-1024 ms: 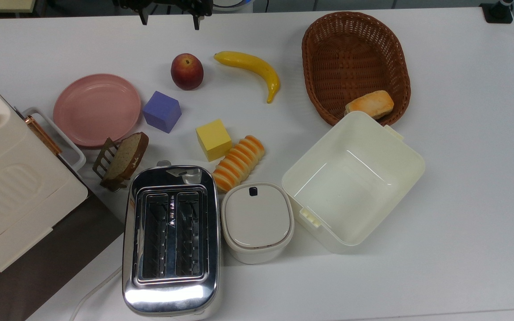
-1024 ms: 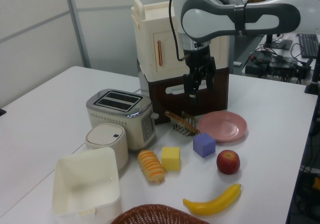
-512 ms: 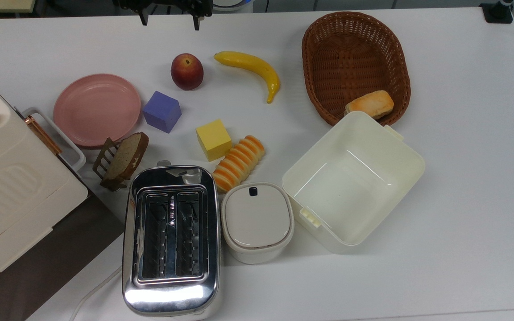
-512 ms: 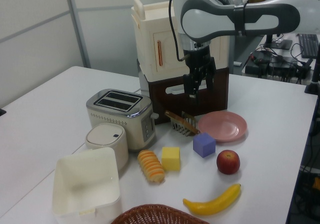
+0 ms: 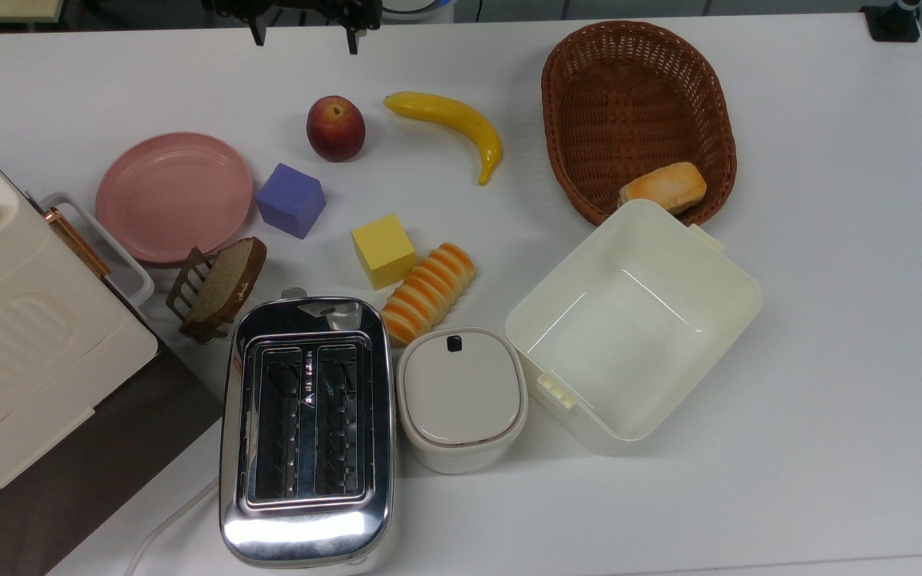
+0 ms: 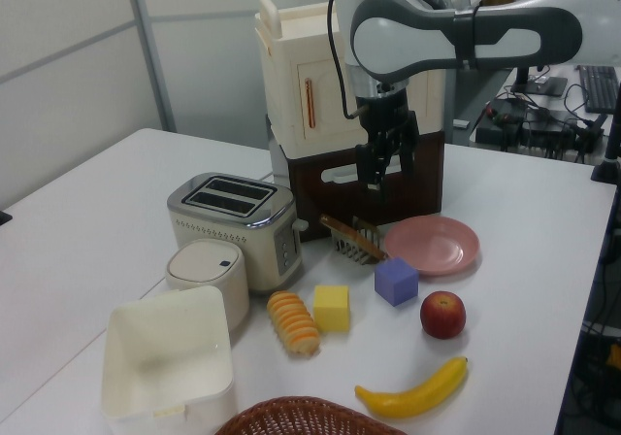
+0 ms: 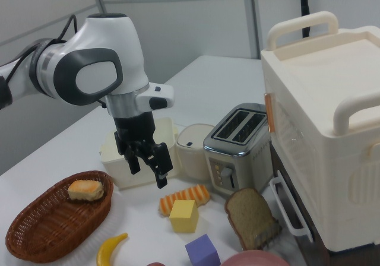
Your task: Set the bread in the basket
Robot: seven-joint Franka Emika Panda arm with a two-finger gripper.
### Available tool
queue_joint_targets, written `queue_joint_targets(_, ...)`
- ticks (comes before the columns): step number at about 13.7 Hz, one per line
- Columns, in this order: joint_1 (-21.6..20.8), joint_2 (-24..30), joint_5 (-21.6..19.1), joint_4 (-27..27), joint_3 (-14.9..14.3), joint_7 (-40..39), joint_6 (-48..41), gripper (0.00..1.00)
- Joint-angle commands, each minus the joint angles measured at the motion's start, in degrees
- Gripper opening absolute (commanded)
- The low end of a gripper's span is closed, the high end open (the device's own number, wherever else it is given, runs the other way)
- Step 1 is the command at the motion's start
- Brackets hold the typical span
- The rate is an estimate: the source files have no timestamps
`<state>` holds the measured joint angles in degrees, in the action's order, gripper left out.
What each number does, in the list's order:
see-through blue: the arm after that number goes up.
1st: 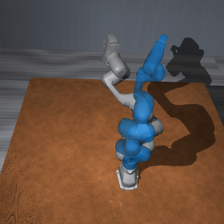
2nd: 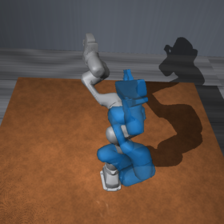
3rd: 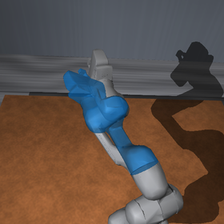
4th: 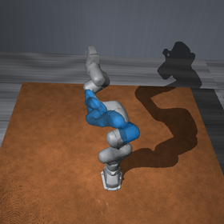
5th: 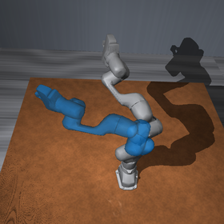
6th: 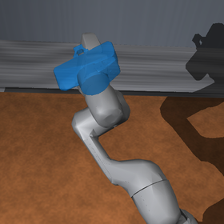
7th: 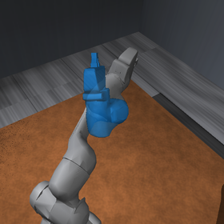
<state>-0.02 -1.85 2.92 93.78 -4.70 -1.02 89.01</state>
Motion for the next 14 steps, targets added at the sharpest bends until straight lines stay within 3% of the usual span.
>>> queue_joint_targets(1,-0.33,-0.17,-1.43,-1.14,-0.75,-1.44,-2.18,1.00)
queue_joint_targets(14,-0.15,0.00,-1.25,-0.70,-0.48,-1.18,-3.32,1.00)
